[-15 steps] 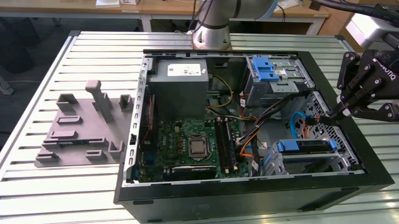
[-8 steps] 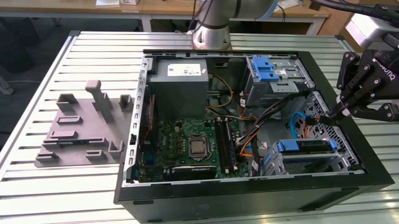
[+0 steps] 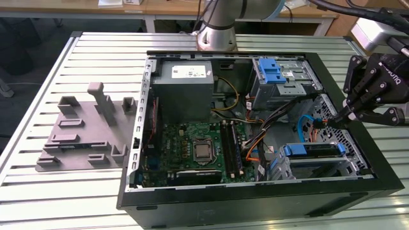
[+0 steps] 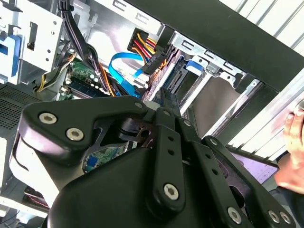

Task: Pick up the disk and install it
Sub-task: 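Insert the first disk wire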

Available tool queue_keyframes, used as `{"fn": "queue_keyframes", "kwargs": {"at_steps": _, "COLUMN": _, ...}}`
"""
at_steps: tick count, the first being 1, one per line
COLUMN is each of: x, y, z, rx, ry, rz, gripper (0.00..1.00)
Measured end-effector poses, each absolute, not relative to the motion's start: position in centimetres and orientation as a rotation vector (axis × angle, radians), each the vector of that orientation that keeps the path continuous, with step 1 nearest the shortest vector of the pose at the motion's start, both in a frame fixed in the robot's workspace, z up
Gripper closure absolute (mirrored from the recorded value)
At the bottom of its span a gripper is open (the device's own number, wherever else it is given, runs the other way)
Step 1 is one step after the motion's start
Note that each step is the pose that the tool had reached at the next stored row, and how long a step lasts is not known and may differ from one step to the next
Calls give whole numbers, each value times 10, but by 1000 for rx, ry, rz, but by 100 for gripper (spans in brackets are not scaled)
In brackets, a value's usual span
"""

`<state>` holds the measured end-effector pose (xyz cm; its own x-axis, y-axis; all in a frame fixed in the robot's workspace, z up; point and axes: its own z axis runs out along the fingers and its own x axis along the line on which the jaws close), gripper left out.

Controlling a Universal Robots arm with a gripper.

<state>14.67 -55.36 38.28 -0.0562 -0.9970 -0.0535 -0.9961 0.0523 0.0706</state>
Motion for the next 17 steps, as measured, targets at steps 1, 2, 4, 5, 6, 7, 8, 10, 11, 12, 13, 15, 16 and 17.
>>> {"fn": "queue_keyframes", "kwargs": {"at_steps": 1, "x": 147, "y": -554, "z": 383, "rx": 2151, "ry": -2272, "rz": -138, "gripper": 89}}
{"fn": "queue_keyframes", "kwargs": {"at_steps": 2, "x": 147, "y": -554, "z": 383, "rx": 2151, "ry": -2272, "rz": -138, "gripper": 89}}
{"fn": "queue_keyframes", "kwargs": {"at_steps": 4, "x": 147, "y": -554, "z": 382, "rx": 2152, "ry": -2272, "rz": -138, "gripper": 89}}
{"fn": "queue_keyframes", "kwargs": {"at_steps": 5, "x": 147, "y": -554, "z": 382, "rx": 2151, "ry": -2272, "rz": -138, "gripper": 89}}
{"fn": "queue_keyframes", "kwargs": {"at_steps": 6, "x": 147, "y": -554, "z": 382, "rx": 2151, "ry": -2272, "rz": -138, "gripper": 89}}
{"fn": "queue_keyframes", "kwargs": {"at_steps": 7, "x": 147, "y": -554, "z": 382, "rx": 2151, "ry": -2272, "rz": -138, "gripper": 89}}
{"fn": "queue_keyframes", "kwargs": {"at_steps": 8, "x": 147, "y": -553, "z": 382, "rx": 2151, "ry": -2272, "rz": -138, "gripper": 89}}
{"fn": "queue_keyframes", "kwargs": {"at_steps": 10, "x": 148, "y": -553, "z": 381, "rx": 2151, "ry": -2271, "rz": -138, "gripper": 89}}
{"fn": "queue_keyframes", "kwargs": {"at_steps": 11, "x": 148, "y": -553, "z": 381, "rx": 2150, "ry": -2272, "rz": -138, "gripper": 89}}
{"fn": "queue_keyframes", "kwargs": {"at_steps": 12, "x": 149, "y": -553, "z": 380, "rx": 2147, "ry": -2276, "rz": -138, "gripper": 89}}
{"fn": "queue_keyframes", "kwargs": {"at_steps": 13, "x": 150, "y": -552, "z": 379, "rx": 2141, "ry": -2281, "rz": -138, "gripper": 89}}
{"fn": "queue_keyframes", "kwargs": {"at_steps": 15, "x": 150, "y": -551, "z": 378, "rx": 2127, "ry": -2295, "rz": -138, "gripper": 89}}
{"fn": "queue_keyframes", "kwargs": {"at_steps": 16, "x": 151, "y": -550, "z": 378, "rx": 2121, "ry": -2300, "rz": -137, "gripper": 89}}
{"fn": "queue_keyframes", "kwargs": {"at_steps": 17, "x": 151, "y": -549, "z": 377, "rx": 2117, "ry": -2304, "rz": -137, "gripper": 89}}
